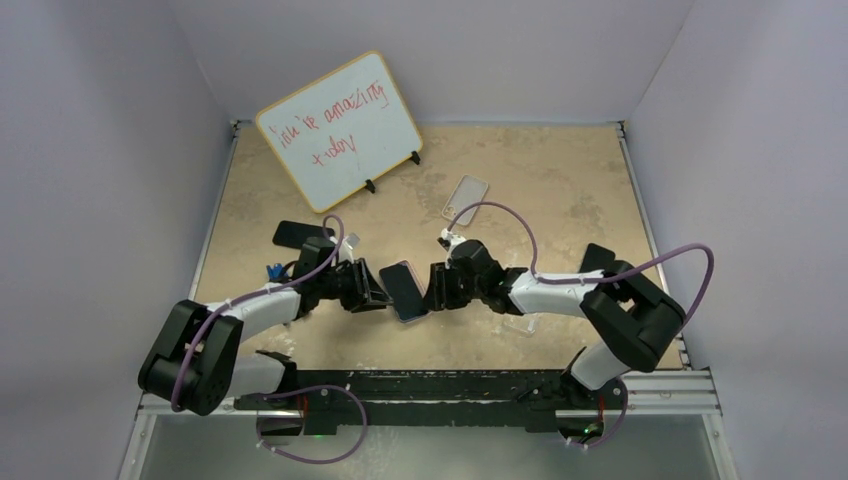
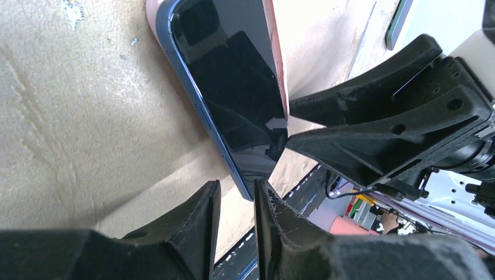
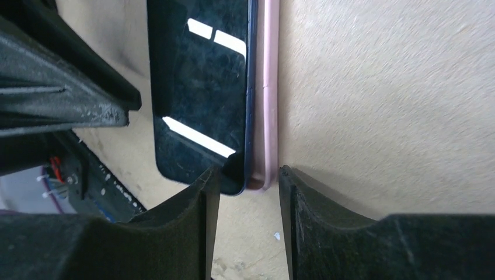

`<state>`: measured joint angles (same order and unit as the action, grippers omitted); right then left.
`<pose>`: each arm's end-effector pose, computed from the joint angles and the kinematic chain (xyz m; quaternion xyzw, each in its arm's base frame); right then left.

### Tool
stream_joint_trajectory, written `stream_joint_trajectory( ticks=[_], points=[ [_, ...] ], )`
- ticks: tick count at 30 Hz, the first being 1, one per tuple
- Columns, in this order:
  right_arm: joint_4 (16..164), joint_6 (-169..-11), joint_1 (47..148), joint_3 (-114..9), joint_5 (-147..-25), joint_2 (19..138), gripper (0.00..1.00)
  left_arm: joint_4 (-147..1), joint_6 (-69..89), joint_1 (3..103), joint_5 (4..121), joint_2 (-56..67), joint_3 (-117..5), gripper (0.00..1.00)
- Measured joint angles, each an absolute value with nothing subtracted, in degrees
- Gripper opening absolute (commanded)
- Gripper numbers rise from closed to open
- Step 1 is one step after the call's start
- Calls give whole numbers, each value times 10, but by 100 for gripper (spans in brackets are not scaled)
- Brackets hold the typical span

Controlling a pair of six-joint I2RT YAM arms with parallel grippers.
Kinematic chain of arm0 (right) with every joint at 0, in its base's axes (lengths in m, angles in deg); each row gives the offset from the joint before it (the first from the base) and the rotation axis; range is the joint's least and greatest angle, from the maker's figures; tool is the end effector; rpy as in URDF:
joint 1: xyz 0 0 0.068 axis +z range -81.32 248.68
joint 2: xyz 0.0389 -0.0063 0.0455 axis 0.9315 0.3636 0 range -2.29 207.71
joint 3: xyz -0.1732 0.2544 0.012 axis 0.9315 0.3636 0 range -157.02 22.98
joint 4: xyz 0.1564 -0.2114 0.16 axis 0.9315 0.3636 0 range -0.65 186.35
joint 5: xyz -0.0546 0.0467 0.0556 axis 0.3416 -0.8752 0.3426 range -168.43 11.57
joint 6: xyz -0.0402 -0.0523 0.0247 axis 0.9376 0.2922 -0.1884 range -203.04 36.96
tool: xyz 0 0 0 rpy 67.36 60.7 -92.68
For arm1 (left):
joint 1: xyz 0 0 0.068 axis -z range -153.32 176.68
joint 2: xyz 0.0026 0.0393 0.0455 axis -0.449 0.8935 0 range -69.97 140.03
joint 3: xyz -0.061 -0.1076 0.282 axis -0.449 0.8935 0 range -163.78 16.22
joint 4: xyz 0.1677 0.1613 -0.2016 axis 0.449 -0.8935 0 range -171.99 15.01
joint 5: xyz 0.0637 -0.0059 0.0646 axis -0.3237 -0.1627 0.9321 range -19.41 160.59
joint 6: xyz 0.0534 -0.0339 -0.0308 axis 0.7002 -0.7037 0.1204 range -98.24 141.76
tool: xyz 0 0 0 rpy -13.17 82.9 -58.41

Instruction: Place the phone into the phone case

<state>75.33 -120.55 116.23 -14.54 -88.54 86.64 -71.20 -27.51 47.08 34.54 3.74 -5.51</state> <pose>0.2277 0.2640 0.1419 -0.1170 0.8861 0.3566 0.2719 0.2175 -0.1168 0.1172 -0.1145 0.8878 -0.4311 0.1134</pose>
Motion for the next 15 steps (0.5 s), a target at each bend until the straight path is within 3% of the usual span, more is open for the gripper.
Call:
stream_joint_trajectory(
  ticks=[15],
  points=[
    [697,-1286,1222,-123,-914,866,42,-794,-251,471,395,-4,-73,32]
  ],
)
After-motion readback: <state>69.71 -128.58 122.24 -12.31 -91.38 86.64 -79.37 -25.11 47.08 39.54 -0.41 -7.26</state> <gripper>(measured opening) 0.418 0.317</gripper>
